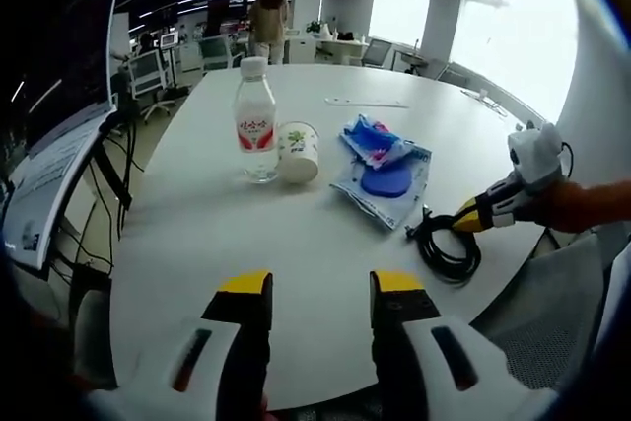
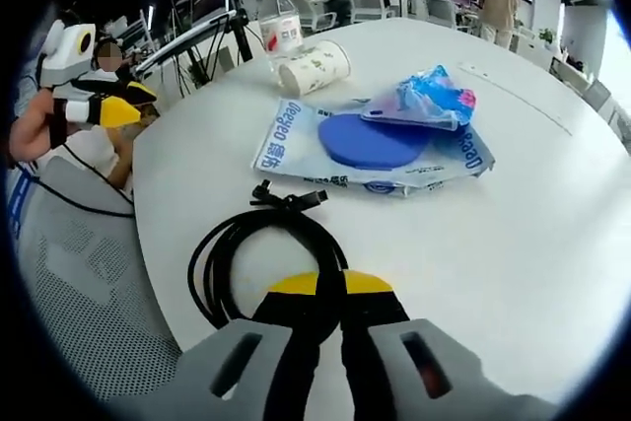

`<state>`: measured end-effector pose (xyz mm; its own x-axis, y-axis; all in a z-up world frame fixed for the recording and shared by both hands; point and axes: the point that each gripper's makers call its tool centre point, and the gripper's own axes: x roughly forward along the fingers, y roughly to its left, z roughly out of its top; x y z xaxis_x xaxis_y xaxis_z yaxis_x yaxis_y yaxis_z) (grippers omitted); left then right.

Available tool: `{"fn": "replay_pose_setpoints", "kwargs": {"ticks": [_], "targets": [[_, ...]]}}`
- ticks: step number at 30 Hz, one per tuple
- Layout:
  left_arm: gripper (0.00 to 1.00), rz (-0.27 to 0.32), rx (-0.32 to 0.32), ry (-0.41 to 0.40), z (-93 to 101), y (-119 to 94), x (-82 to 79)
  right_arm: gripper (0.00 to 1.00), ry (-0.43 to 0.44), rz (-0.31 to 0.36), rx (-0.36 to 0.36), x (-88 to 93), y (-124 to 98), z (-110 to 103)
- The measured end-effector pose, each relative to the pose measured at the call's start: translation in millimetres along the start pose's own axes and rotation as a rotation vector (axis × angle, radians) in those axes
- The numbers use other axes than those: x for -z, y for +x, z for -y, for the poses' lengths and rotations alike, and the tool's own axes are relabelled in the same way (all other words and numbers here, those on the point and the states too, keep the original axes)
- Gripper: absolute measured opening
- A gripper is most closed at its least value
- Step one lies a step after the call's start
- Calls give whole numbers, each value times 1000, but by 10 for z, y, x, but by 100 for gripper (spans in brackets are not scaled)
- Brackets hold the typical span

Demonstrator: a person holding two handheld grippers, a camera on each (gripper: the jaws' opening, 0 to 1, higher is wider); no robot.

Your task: Arrange the tabletop items into an orderly group along one side of the table until the central work area is clear of visible clutter.

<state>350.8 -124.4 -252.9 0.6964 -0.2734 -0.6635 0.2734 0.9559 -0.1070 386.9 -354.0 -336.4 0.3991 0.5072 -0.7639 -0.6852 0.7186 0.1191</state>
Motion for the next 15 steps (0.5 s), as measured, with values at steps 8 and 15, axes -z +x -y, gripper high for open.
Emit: {"fn": "replay_pose_setpoints", "kwargs": {"ticks": [8,15], "targets": [[39,2,9,14,44,6,-7,2,26,16,6,32,-101,32],[39,6,28,23,104,43,-66,1,40,27,29,32,-204,132]]}}
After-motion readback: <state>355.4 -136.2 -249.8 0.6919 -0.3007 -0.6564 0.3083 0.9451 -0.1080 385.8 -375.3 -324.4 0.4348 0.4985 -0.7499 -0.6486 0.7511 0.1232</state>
